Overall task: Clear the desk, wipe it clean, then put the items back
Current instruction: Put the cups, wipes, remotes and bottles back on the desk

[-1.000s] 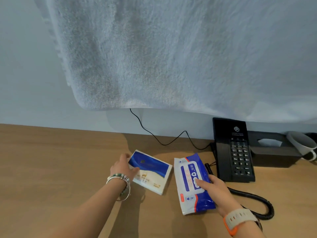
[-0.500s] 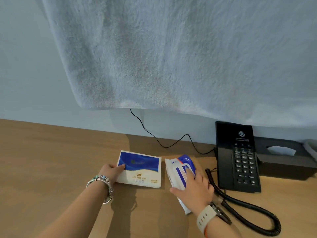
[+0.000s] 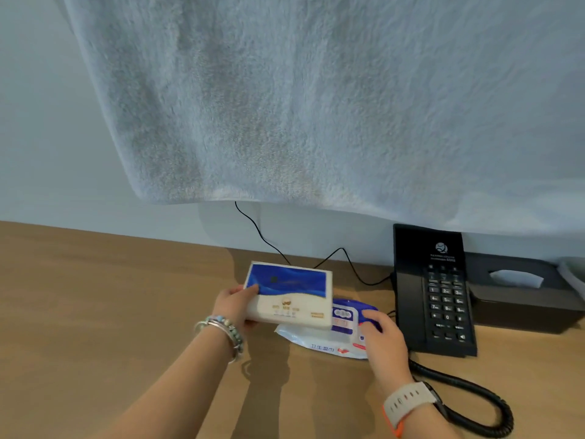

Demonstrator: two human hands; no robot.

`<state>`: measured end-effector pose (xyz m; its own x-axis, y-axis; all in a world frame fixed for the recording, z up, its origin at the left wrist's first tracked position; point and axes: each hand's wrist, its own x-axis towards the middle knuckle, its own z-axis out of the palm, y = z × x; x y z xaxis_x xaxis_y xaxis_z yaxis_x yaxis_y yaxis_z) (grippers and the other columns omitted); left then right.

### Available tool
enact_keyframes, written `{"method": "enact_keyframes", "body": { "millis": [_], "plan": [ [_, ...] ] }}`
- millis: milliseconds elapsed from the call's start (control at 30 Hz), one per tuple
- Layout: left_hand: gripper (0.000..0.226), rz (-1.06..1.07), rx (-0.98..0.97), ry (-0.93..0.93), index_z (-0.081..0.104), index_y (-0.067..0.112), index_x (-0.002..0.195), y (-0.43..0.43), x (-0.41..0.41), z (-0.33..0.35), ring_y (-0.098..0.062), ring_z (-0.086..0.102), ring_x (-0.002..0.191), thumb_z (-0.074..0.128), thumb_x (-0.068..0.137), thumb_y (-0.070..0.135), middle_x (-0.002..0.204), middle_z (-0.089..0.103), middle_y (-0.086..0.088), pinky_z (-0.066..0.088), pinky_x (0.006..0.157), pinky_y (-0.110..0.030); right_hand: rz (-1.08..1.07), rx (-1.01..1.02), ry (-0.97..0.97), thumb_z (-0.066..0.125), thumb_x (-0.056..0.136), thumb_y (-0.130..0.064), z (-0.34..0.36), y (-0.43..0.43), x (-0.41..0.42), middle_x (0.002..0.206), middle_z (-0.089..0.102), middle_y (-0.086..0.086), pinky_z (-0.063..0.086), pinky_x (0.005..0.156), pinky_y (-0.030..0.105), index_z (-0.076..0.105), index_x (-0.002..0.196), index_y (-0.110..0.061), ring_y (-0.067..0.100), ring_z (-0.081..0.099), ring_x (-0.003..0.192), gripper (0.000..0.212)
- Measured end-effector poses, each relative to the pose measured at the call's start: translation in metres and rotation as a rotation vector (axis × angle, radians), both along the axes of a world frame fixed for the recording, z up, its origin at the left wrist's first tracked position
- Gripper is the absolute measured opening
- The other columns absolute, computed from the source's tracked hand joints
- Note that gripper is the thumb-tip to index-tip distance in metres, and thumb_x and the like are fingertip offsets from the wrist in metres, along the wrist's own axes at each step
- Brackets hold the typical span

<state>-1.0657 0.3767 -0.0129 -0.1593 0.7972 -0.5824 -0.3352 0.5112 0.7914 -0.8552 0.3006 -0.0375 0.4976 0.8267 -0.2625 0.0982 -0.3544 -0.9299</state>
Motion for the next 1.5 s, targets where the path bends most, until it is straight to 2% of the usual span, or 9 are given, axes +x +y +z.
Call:
{"method": "enact_keyframes", "body": {
  "millis": [133,300,500,633,800,900,1000,1333,1500],
  "plan": [
    [0.011,-0.146,0.061,0.133,0.050,0.005,0.095,-0.006,0.048,-0.010,-0.027,0.058,0.073,0.058,0.089,0.008,0.086,0.058,-0.012,0.054,0.066,-0.038,-0.119,0.050,0.183,0.044,0.099,-0.022,0.009,-0.006,0.007,0.100,0.064,0.002,0.053,0.073,0.036,0.058,0.094,-0.028,0.016,0.062,0.091,0.015],
    [0.035,-0.536,0.187,1.003,0.044,0.024,0.123,-0.018,0.060,-0.024,-0.021,0.044,0.112,0.051,0.090,0.032,0.121,0.051,0.003,0.037,0.092,-0.032,0.091,0.038,0.192,0.054,0.095,-0.014,0.010,-0.014,0.007,0.105,0.060,-0.005,0.051,0.055,0.017,0.050,0.115,-0.028,0.009,0.063,0.089,0.025],
    [0.071,-0.689,0.457,0.637,0.028,0.023,0.139,-0.018,0.050,-0.035,-0.017,0.048,0.115,0.067,0.080,0.014,0.131,0.043,-0.001,0.044,0.097,-0.032,0.242,-0.001,-0.083,0.061,0.085,0.002,0.003,-0.007,0.000,0.132,0.040,-0.005,0.053,0.065,0.015,0.044,0.132,-0.025,0.008,0.045,0.112,0.057],
    [0.070,-0.842,0.525,0.911,0.038,0.023,0.127,-0.010,0.041,-0.040,-0.014,0.034,0.116,0.076,0.067,0.025,0.131,0.022,0.001,0.035,0.101,-0.022,0.347,-0.003,-0.217,0.065,0.083,-0.001,-0.002,0.004,0.001,0.151,0.020,-0.004,0.051,0.092,0.023,0.047,0.128,-0.028,0.013,0.035,0.130,0.056],
    [0.058,-0.840,0.561,1.067,0.041,0.030,0.129,0.010,0.053,-0.040,-0.024,0.038,0.121,0.067,0.078,0.024,0.127,0.020,0.002,0.035,0.105,-0.025,0.482,-0.089,-0.797,0.059,0.088,-0.023,0.005,0.024,0.008,0.155,-0.002,-0.007,0.033,0.110,0.027,0.031,0.140,-0.032,0.016,0.011,0.139,0.059],
    [0.057,-0.856,0.582,1.116,0.036,0.031,0.134,0.021,0.067,-0.039,-0.022,0.036,0.125,0.059,0.084,0.015,0.137,0.018,-0.001,0.036,0.105,-0.024,0.477,-0.146,-1.120,0.064,0.083,-0.032,0.009,0.037,0.015,0.153,0.021,0.003,0.032,0.107,0.041,0.037,0.139,-0.030,0.023,0.027,0.135,0.063],
    [0.053,-0.837,0.557,1.089,0.037,0.030,0.135,0.038,0.078,-0.036,-0.013,0.043,0.117,0.052,0.088,0.009,0.142,0.020,-0.002,0.043,0.091,-0.016,0.436,-0.054,-1.298,0.092,0.032,-0.027,0.002,0.053,0.021,0.102,0.068,0.007,0.054,0.068,0.041,0.071,0.097,-0.019,0.027,0.064,0.089,0.068],
    [0.059,-0.896,0.557,1.196,0.038,0.035,0.135,0.062,0.102,-0.034,-0.023,0.050,0.113,0.046,0.086,0.002,0.140,0.017,-0.003,0.045,0.095,-0.021,0.396,-0.065,-1.424,0.091,0.018,-0.011,-0.001,0.089,0.034,0.079,0.071,0.017,0.052,0.056,0.038,0.073,0.076,-0.004,0.031,0.066,0.067,0.061],
    [0.069,-0.954,0.554,1.198,0.032,0.038,0.139,0.060,0.107,-0.032,-0.022,0.050,0.113,0.042,0.085,-0.004,0.143,0.012,-0.004,0.044,0.097,-0.022,0.341,-0.125,-1.441,0.090,0.026,-0.010,-0.005,0.086,0.035,0.084,0.070,0.018,0.035,0.073,0.041,0.072,0.081,-0.001,0.034,0.065,0.079,0.058]
  ]
}}
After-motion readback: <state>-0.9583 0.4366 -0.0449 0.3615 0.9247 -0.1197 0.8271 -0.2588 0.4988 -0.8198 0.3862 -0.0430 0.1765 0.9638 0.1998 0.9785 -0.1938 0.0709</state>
